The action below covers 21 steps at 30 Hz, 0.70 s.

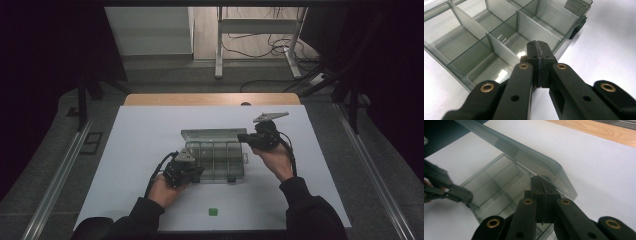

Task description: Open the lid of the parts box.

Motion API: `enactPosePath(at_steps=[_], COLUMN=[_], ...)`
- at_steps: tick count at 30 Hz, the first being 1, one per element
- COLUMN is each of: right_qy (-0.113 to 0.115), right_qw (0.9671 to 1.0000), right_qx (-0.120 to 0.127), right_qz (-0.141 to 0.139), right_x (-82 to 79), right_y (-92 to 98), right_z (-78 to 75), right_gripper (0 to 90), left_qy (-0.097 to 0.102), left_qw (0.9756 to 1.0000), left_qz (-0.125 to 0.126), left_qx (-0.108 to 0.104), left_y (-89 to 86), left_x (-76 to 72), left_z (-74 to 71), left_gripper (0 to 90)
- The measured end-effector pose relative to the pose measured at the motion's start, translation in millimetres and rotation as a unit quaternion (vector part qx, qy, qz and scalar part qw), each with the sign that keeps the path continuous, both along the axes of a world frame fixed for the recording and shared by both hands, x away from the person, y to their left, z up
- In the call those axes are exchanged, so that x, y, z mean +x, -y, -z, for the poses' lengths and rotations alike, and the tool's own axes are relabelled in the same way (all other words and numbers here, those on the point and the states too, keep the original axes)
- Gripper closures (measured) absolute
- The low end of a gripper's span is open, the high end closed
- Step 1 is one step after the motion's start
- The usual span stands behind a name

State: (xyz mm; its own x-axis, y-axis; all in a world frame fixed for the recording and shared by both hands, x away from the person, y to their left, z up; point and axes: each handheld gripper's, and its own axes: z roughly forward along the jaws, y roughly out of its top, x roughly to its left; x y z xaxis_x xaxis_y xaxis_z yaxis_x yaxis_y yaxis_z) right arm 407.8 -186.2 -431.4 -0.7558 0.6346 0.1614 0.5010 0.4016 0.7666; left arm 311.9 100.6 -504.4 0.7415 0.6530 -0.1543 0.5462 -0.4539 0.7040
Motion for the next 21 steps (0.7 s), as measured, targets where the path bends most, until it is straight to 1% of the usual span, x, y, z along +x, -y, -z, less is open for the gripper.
enactPosePath(at_steps=[1,3,4,5,6,7,10,15,21], right_qy=[0.002,-0.003,-0.003,-0.003,-0.003,-0.005,-0.008,-0.01,-0.012], right_qw=[1.0,1.0,1.0,0.9999,0.9999,0.9999,0.9998,0.9997,0.9995], right_qx=[0.0,-0.002,-0.002,-0.004,-0.004,-0.004,-0.003,0.0,-0.004], right_qz=[0.0,0.007,0.007,0.01,0.01,0.014,0.02,0.023,0.028], right_x=[3.0,11.3,11.3,16.4,16.4,21.1,27.5,34.4,42.1], right_y=[-0.3,-1.0,-1.0,-1.1,-1.1,-0.7,0.0,-0.9,-2.1], right_z=[0.7,3.2,3.2,5.5,5.5,7.7,10.2,12.9,20.0], right_gripper=[89.4,89.4,89.4,89.4,89.4,89.4,89.4,89.4,89.4], left_qy=[0.0,0.0,0.0,0.0,-0.001,-0.001,0.0,-0.001,-0.002], left_qw=[1.0,1.0,1.0,1.0,1.0,1.0,1.0,1.0,1.0], left_qz=[0.0,-0.001,0.0,0.001,0.002,0.003,0.005,0.006,0.006], left_qx=[0.0,-0.001,0.0,0.0,0.0,0.001,0.002,0.003,0.001], left_y=[-0.1,0.4,0.1,-0.1,-0.3,-0.3,-0.5,-1.0,-1.4], left_x=[0.1,-0.2,0.0,0.2,0.3,0.5,0.7,1.1,1.2], left_z=[0.0,0.0,-0.1,-0.1,-0.1,-0.2,-0.6,-0.7,-0.4], left_gripper=[89.6,89.6,89.6,89.6,89.6,89.6,89.6,89.6,89.6])
